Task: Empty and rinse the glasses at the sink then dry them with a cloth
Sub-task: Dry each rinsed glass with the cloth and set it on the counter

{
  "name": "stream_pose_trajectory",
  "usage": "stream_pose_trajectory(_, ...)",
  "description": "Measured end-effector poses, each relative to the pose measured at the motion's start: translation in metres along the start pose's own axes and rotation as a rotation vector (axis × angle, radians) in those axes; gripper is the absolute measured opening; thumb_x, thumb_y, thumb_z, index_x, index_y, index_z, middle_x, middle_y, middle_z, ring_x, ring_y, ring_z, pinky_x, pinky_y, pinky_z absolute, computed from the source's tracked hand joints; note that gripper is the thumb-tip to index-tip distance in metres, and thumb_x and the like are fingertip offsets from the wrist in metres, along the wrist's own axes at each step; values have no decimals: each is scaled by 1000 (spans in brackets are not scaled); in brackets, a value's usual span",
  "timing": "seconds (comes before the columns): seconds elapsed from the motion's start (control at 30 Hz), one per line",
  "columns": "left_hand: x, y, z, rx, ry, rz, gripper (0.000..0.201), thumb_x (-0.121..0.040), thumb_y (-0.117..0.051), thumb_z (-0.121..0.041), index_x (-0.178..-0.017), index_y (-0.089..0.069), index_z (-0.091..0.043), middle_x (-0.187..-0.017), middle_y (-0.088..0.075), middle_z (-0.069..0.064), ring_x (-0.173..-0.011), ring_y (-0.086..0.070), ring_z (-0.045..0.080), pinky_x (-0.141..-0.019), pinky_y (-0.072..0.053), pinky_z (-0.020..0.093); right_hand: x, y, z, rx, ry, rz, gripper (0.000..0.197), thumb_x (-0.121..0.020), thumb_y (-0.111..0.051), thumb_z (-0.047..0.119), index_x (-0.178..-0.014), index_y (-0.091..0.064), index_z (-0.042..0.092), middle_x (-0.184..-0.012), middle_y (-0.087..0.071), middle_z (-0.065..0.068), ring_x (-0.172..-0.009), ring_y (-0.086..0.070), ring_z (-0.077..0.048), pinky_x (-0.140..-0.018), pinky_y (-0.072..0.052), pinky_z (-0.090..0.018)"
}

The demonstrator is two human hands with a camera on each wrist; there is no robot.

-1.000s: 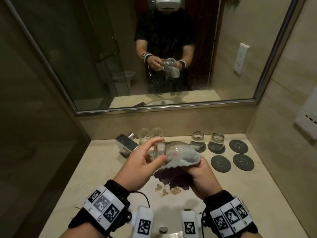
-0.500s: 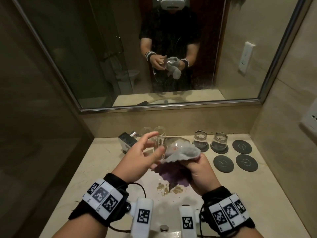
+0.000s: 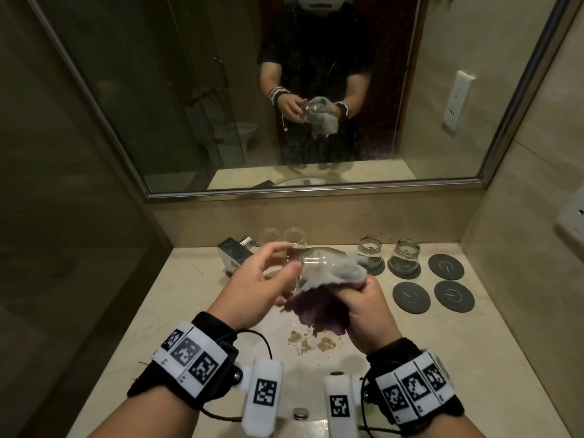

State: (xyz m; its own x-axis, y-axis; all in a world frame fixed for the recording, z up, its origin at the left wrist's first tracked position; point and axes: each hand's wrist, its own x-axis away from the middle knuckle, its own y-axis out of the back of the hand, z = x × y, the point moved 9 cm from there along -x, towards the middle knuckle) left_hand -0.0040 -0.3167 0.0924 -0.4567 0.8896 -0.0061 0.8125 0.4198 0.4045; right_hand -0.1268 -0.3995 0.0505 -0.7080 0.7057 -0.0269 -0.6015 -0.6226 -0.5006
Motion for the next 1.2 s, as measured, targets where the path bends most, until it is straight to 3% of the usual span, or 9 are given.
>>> stream_pose_trajectory(0.13, 5, -6, -4, -27, -53, 33, 53, -87, -67, -41, -134, -45, -41, -124, -54, -17, -68, -66, 14, -63, -57, 30, -3, 4, -2, -187, 1, 36, 51, -49, -92, 35, -93, -76, 13, -99, -73, -16, -90, -70, -27, -77, -56, -38)
stream_pose_trajectory(0.3, 3, -8, 12, 142, 104, 14, 61, -78, -60, -53, -130, -56, -22, -106, -67, 0, -60, -64, 11, -60, -54, 29, 6, 1, 4, 46, 28, 71, 20, -68, -79, 27, -85, -76, 17, -76, -71, -21, -56, -68, -30, -43, -50, -33)
stream_pose_trajectory(0.47, 8, -12, 2, -46, -50, 70, 53, -83, -72, -44, -131, -49, -45, -126, -52, -22, -83, -68, 15, -74, -59, 32, 5, 12, -4, -156, 16, 16, 51, -56, -90, 34, -96, -75, 8, -100, -73, -18, -91, -70, -29, -79, -57, -41)
stream_pose_trajectory(0.53, 6, -11, 8, 66, 60, 29, 59, -78, -62, -69, -126, -53, -37, -107, -63, -16, -70, -66, 8, -66, -54, 28, 7, 12, 0, -30, 31, 19, 35, -72, -81, 19, -99, -70, 0, -88, -73, -22, -75, -71, -31, -62, -58, -37)
stream_pose_trajectory(0.6, 4, -9, 10, 78, 91, -8, 58, -76, -57, -66, -120, -58, -28, -90, -67, -11, -59, -62, 8, -60, -49, 28, 10, 11, 0, 22, 15, 11, 31, -77, -71, 13, -100, -64, -6, -75, -71, -23, -56, -69, -29, -45, -53, -29)
stream_pose_trajectory(0.77, 9, -11, -2, -89, -76, 45, 51, -84, -71, -38, -128, -49, -49, -122, -53, -22, -83, -66, 24, -75, -59, 36, 5, 18, -12, -203, -20, -2, 56, -54, -91, 34, -99, -74, 6, -104, -71, -21, -95, -69, -29, -78, -56, -37)
stream_pose_trajectory(0.93, 3, -11, 6, 65, 45, 5, 54, -79, -55, -56, -128, -55, -32, -112, -63, -2, -58, -64, 4, -61, -55, 27, 8, 11, -6, -84, -5, 42, 17, -72, -75, 7, -89, -75, 8, -91, -74, -17, -83, -71, -27, -69, -58, -35)
stream_pose_trajectory(1.07, 8, -15, 1, -38, -108, 48, 44, -87, -70, -32, -125, -55, -47, -109, -64, -8, -79, -65, 18, -72, -55, 28, 7, 16, -10, -207, -66, -10, 20, -75, -65, 3, -93, -72, 5, -95, -73, -17, -85, -70, -26, -71, -58, -34)
stream_pose_trajectory(1.2, 2, -16, 18, 152, 79, 29, 73, -75, -68, -66, -139, -44, -41, -116, -64, -10, -81, -68, 12, -71, -56, 32, 9, 18, -3, -104, -36, -20, 18, -76, -68, 1, -93, -71, 4, -86, -73, -18, -73, -71, -28, -60, -58, -36)
